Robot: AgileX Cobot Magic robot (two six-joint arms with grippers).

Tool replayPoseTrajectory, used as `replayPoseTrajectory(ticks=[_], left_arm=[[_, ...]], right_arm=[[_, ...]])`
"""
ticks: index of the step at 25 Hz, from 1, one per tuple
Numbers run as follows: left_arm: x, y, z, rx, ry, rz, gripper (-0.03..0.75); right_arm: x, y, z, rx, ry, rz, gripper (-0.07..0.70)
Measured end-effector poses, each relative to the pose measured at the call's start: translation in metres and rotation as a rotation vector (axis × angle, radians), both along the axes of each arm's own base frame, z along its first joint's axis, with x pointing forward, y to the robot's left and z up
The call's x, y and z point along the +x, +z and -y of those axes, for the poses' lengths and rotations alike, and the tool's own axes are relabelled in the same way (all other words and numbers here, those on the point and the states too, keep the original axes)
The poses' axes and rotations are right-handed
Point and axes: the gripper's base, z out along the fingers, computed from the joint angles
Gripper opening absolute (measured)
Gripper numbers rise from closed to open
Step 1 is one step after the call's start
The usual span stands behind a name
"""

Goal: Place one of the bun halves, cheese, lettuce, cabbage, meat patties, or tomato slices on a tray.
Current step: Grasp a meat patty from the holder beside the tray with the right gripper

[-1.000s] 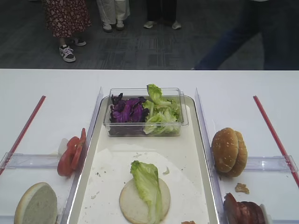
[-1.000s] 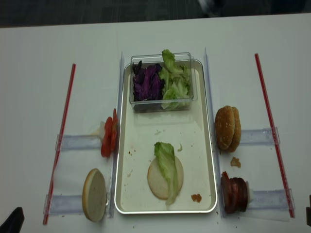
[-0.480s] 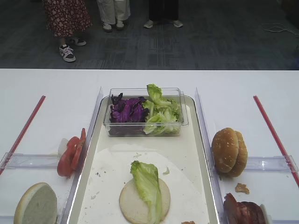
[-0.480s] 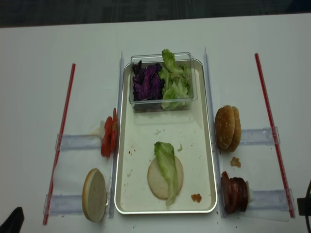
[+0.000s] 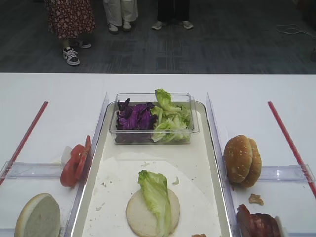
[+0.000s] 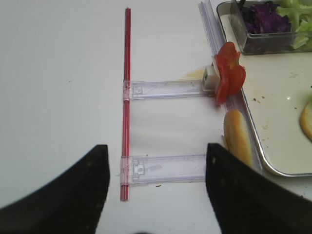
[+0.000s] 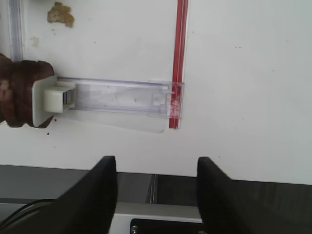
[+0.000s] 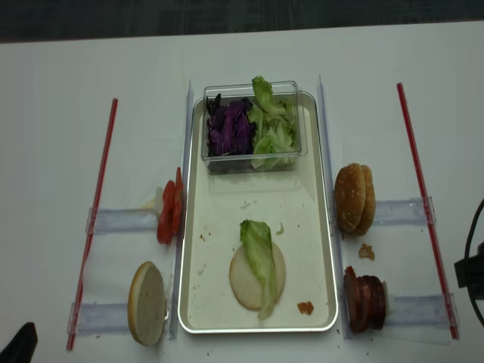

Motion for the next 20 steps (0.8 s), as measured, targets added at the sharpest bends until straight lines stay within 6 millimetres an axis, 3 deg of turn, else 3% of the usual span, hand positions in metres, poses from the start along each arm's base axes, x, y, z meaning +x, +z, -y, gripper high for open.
replayPoseTrajectory(ticks=[13, 20], left_arm=[[0.0, 0.0, 0.0, 0.0, 0.0, 0.0, 0.412], [0.0, 0.0, 0.0, 0.0, 0.0, 0.0, 0.412]], right_arm=[[0.047, -0.006, 0.001, 0.009, 0.017, -0.129, 0.393], [0.062, -0.014, 0.0, 0.027, 0.003, -0.163, 0.393]])
